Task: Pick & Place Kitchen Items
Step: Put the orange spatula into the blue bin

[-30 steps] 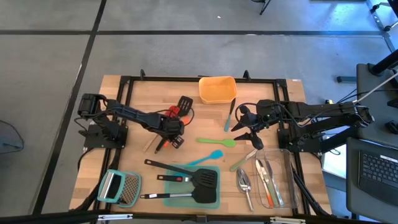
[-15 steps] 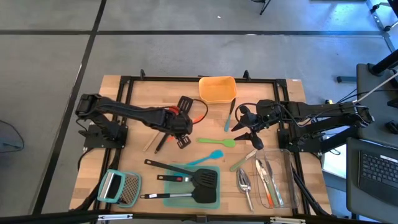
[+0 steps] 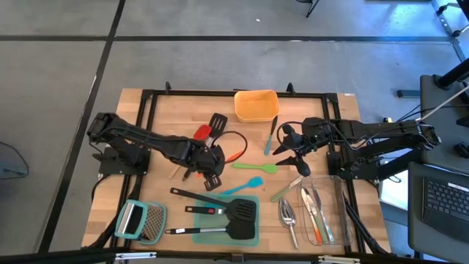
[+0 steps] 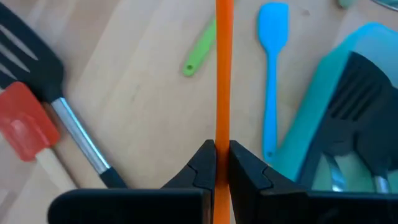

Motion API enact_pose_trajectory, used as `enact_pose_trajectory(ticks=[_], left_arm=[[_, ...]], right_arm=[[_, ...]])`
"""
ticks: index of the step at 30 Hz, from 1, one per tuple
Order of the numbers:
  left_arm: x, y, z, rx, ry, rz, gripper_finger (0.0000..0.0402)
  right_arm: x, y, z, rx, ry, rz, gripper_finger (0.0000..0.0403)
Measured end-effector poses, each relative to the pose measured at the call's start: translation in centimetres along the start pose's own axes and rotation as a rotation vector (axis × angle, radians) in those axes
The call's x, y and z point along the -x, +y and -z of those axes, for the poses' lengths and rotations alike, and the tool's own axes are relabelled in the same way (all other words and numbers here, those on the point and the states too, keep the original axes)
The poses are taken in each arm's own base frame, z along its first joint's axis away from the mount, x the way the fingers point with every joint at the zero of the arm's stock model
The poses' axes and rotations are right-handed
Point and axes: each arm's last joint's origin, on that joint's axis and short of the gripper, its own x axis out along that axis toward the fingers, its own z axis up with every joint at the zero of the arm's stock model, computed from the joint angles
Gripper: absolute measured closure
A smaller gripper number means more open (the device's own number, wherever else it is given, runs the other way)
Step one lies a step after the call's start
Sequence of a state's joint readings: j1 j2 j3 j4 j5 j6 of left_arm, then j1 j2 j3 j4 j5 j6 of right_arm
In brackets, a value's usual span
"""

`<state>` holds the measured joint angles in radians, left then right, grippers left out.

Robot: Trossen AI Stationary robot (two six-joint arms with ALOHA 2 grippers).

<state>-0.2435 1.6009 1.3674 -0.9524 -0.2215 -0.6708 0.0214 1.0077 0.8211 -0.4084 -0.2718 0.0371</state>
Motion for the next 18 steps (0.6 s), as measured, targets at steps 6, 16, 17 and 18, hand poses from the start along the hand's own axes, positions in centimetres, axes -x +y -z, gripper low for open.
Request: enact_pose_trajectory(ticks=[6,16,17,18], left_arm=[[0.3,-1.2,0.9,0.002,0.032,0.052,0.0387],[0.5,-3.2,2.5,0.001,0.083,0.113,0.0387],[0.3,-3.4,2.7,-0.006,0.094,0.116,0.0387],[0.2,-3.6,2.9,-0.015,0.103,0.118,0.0387]], right_arm=[[0.0,0.0,0.0,0.0,0.0,0.0,0.0206],[0.0,0.0,0.0,0.0,-0.001,0.0,0.0206],[0.0,0.0,0.0,0.0,-0.001,0.001,0.0206],[0.0,0.0,0.0,0.001,-0.001,0.0,0.0206]])
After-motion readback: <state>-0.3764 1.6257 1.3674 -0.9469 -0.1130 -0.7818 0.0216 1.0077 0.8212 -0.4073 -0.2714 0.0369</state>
